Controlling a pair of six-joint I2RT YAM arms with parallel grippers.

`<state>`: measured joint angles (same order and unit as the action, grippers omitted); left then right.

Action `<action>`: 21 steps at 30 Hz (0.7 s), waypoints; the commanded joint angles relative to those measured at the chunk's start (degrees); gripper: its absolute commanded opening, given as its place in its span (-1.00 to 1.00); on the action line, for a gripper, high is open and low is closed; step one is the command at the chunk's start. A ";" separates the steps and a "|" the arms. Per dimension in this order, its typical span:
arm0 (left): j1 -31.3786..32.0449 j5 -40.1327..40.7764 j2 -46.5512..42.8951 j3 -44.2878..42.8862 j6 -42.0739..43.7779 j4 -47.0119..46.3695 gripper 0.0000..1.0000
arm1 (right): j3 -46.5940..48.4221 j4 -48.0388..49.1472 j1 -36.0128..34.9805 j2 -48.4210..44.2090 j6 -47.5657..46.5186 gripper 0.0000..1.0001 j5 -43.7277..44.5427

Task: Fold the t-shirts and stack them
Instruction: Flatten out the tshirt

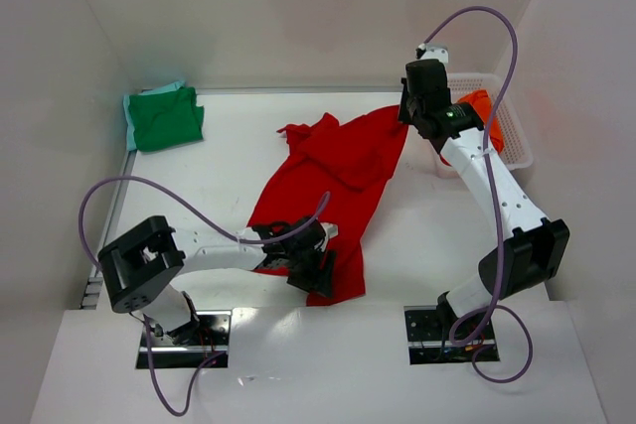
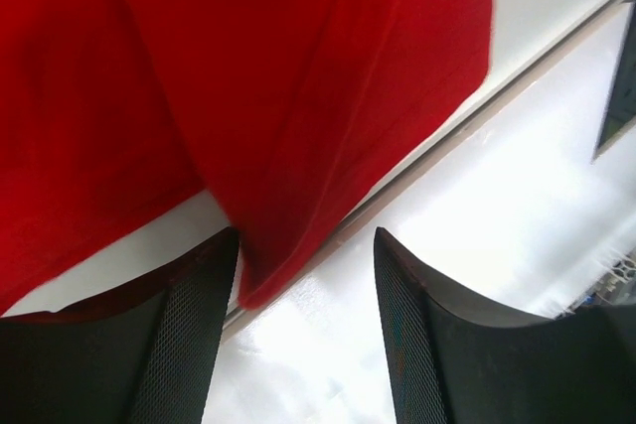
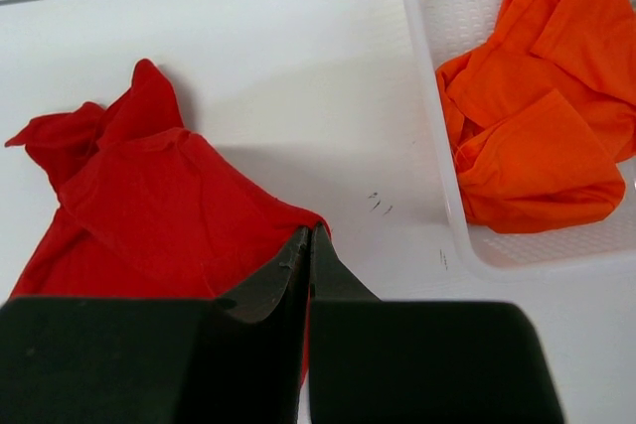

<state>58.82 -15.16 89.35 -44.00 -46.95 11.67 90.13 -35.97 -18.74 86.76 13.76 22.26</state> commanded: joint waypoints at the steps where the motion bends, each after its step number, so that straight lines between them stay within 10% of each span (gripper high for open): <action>1: 0.42 3.85 -2.25 2.70 -1.33 5.73 0.29 | 2.20 2.83 0.20 -0.28 -1.01 -1.00 1.64; 17: 0.95 3.47 0.56 2.78 -0.95 5.82 -0.32 | 1.54 2.83 0.20 -0.28 -1.01 -1.00 1.12; 21: 0.95 4.49 -0.05 2.17 -0.95 6.69 -1.00 | 1.54 2.83 0.20 -0.03 -0.49 -1.00 1.12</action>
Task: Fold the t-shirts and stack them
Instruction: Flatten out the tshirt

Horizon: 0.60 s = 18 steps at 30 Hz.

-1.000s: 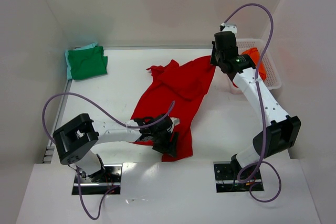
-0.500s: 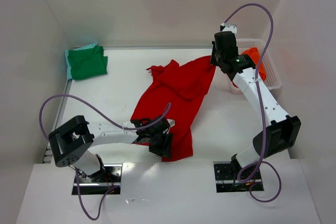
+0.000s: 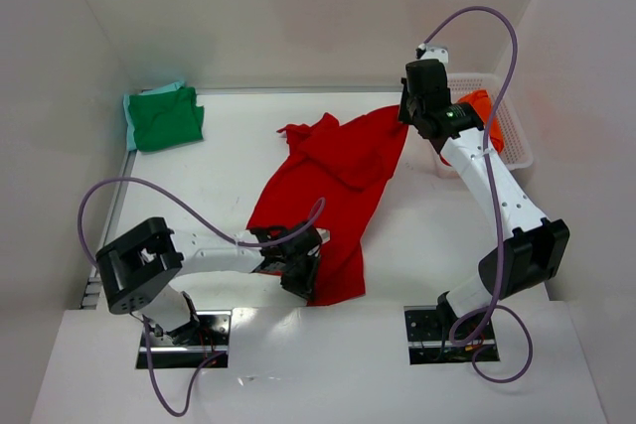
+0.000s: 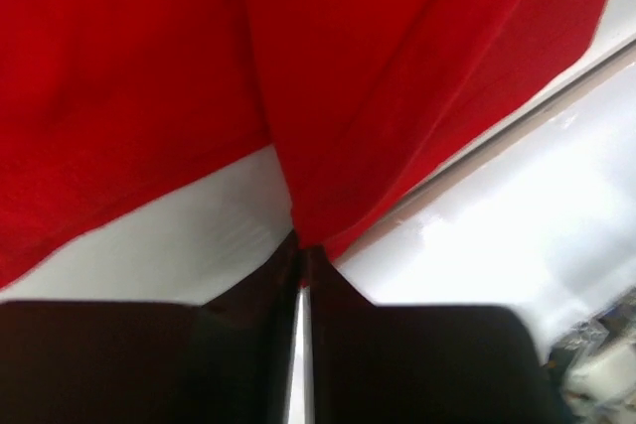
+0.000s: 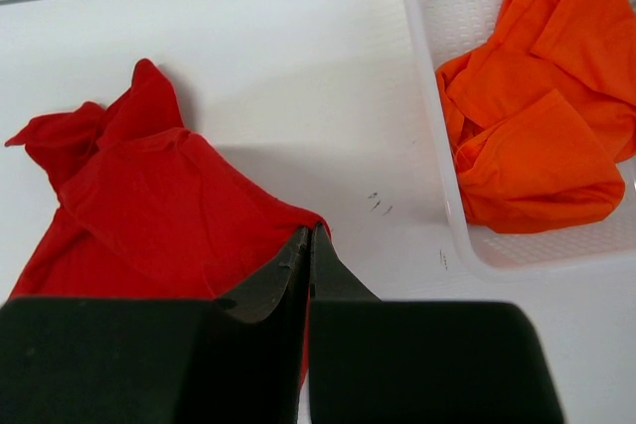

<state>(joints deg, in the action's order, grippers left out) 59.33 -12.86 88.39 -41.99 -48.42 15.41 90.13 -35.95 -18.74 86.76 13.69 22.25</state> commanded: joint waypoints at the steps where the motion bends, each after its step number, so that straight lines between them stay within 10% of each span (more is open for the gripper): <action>1: 0.43 2.98 0.27 -0.09 0.52 2.96 -1.00 | 1.54 2.82 0.44 0.25 -0.42 -1.00 1.13; 11: -4.27 23.19 -16.36 -15.72 2.59 17.28 -1.00 | 6.96 1.77 1.87 -0.28 0.72 -1.00 0.07; 18: -25.25 27.79 -29.32 -28.73 16.70 18.79 -1.00 | 14.46 0.73 5.00 -1.69 2.73 -1.00 -3.88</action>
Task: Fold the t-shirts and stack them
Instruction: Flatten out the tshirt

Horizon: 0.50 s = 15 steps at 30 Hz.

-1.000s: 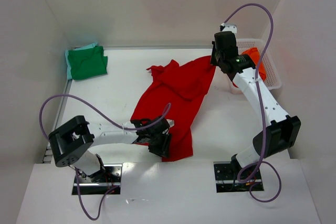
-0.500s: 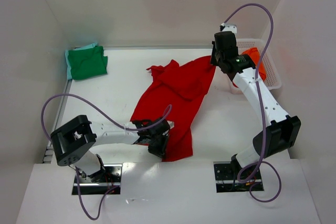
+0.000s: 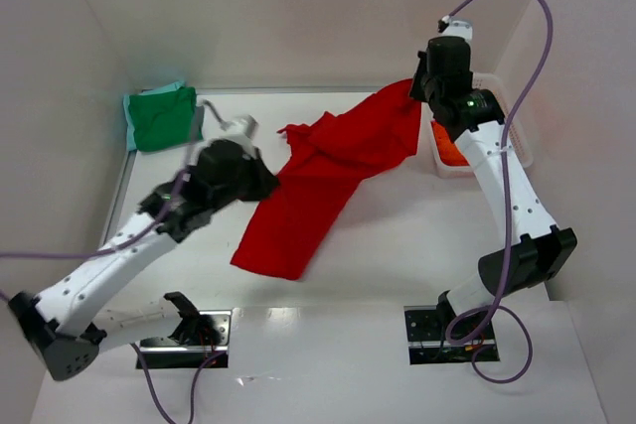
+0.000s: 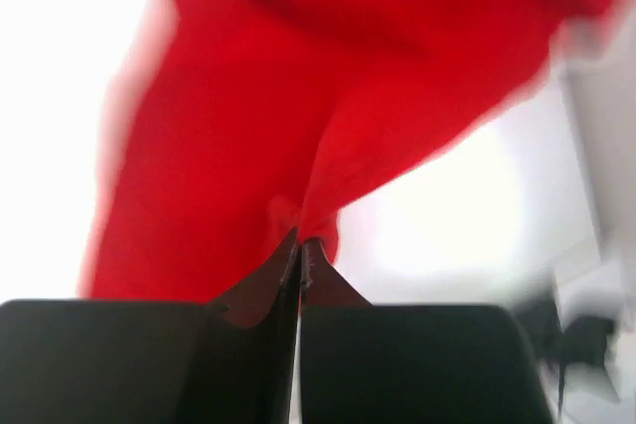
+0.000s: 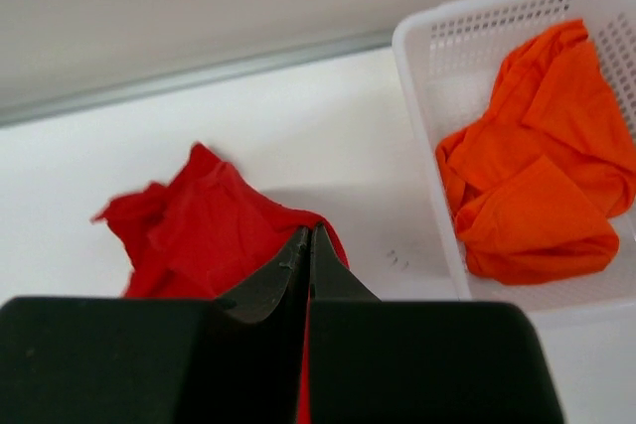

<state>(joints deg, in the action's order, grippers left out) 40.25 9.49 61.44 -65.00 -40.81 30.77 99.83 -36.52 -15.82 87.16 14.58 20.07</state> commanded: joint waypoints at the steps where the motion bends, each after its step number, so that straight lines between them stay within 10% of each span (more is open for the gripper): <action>1: -9.41 6.13 -2.25 -7.75 11.56 4.07 -1.00 | 5.13 1.93 2.46 -3.04 2.29 -1.00 -1.70; 15: -23.64 12.25 -1.93 -28.83 21.47 -0.15 -1.00 | 13.55 1.05 2.46 -16.31 3.35 -1.00 -10.19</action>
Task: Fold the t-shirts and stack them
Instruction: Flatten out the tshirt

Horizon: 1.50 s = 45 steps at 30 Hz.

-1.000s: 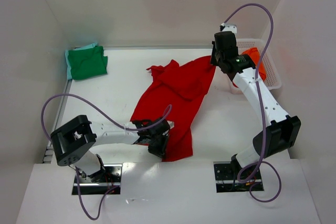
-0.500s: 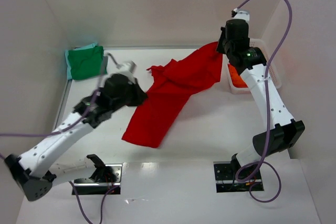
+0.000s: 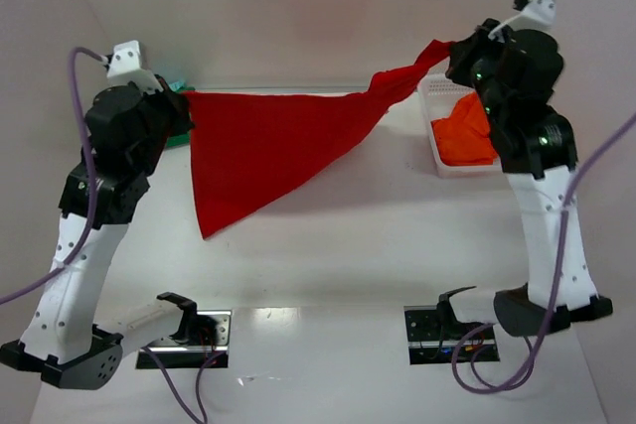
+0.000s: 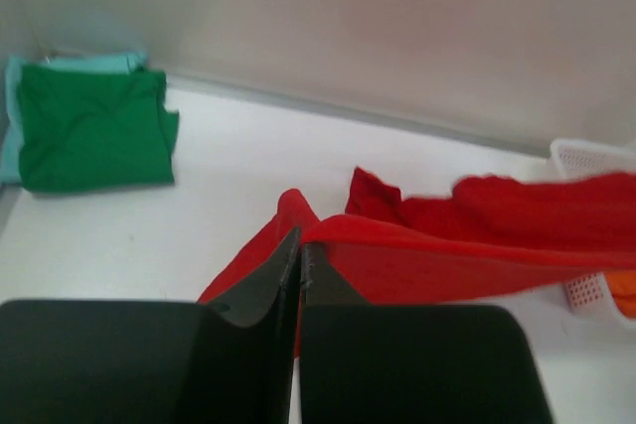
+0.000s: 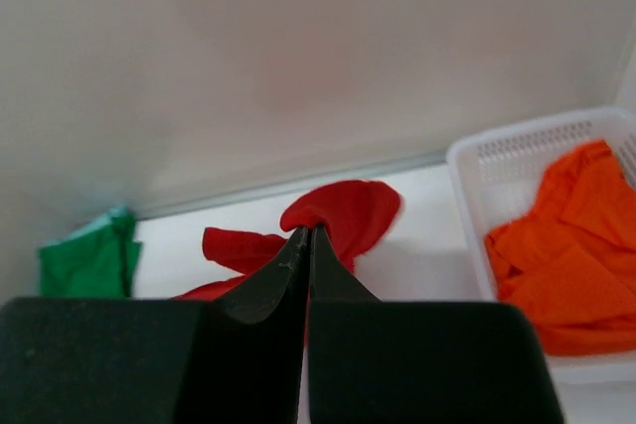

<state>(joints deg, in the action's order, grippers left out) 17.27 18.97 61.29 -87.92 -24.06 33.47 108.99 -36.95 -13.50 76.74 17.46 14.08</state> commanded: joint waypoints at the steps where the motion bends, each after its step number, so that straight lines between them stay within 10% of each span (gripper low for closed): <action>1: -0.66 3.26 -2.97 -6.86 4.73 -2.36 -1.00 | 4.39 2.00 0.14 -8.50 0.51 -1.00 -5.33; 12: -0.66 1.16 -17.75 -8.85 4.20 0.89 -1.00 | 7.64 -0.49 0.14 -19.87 2.85 -1.00 -14.24; 20: -0.66 6.86 -16.82 -9.58 6.04 -2.14 -1.00 | 11.12 -0.67 0.14 -14.93 -0.93 -1.00 -5.12; 33: -2.44 10.35 4.46 -0.52 5.78 -14.36 -1.00 | 3.92 10.91 0.66 3.81 -4.54 -1.00 1.22; 45: -18.31 -7.98 23.81 -2.93 2.52 -23.28 -1.00 | 5.38 17.87 2.33 16.63 -4.54 -1.00 1.83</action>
<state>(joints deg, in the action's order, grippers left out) 0.52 14.84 82.71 -87.37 -21.44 16.85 111.02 -26.90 -12.46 92.14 13.99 13.34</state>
